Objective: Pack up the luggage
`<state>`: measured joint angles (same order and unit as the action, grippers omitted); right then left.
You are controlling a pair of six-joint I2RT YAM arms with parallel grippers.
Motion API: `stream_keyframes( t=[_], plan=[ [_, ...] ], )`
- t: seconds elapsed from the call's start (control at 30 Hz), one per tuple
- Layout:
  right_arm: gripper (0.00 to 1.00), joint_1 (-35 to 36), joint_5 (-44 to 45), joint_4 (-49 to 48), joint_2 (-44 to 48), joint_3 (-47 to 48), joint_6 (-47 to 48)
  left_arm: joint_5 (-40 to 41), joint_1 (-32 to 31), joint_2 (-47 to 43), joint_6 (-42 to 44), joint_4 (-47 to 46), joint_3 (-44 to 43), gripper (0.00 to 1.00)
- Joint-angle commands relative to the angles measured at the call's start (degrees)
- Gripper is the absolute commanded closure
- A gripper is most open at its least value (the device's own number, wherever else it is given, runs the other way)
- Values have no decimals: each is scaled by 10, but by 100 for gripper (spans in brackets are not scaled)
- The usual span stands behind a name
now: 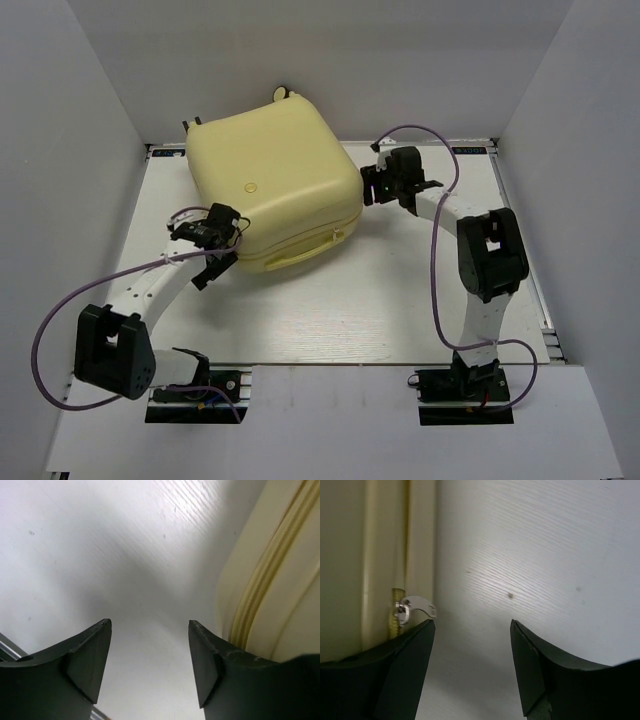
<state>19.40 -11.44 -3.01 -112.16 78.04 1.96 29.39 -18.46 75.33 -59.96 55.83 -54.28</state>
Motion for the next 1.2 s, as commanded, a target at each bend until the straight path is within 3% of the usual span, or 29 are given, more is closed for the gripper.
stream_keyframes(
  t=[0.0, 0.1, 0.23, 0.3, 0.33, 0.4, 0.43, 0.6, 0.87, 1.1, 1.17],
  plan=[
    [32, 25, 198, 59, 55, 4, -88, -62, -26, -42, 9, -32, -15, 25],
    [30, 20, 322, 107, 110, -16, -119, -67, -75, -110, -52, -11, 56, 19],
    [30, 20, 330, 146, 202, -88, -100, -63, -147, -192, -91, -83, 134, 10],
    [31, 27, 293, 174, 264, -133, -68, -36, -163, -186, -84, -52, 116, 6],
    [38, 27, 230, 181, 279, -144, -56, -28, -163, -180, -81, -35, 103, 1],
    [38, 46, 169, 187, 326, -185, -24, 2, -163, -172, -49, 17, 45, 0],
    [40, 55, 78, 186, 335, -205, 17, 12, -163, -169, -37, 24, 18, 0],
    [42, 146, 24, 84, 366, -272, 27, 39, -161, -195, 55, 23, -54, 0],
    [42, 211, 81, -92, 334, -293, -35, 65, -103, -201, 147, -10, -140, 0],
    [42, 252, 265, -169, 268, -286, -112, -70, 10, -93, 183, -20, -217, 0],
    [42, 260, 277, -195, 258, -284, -122, -110, 38, -66, 185, -31, -225, 0]
  ],
)
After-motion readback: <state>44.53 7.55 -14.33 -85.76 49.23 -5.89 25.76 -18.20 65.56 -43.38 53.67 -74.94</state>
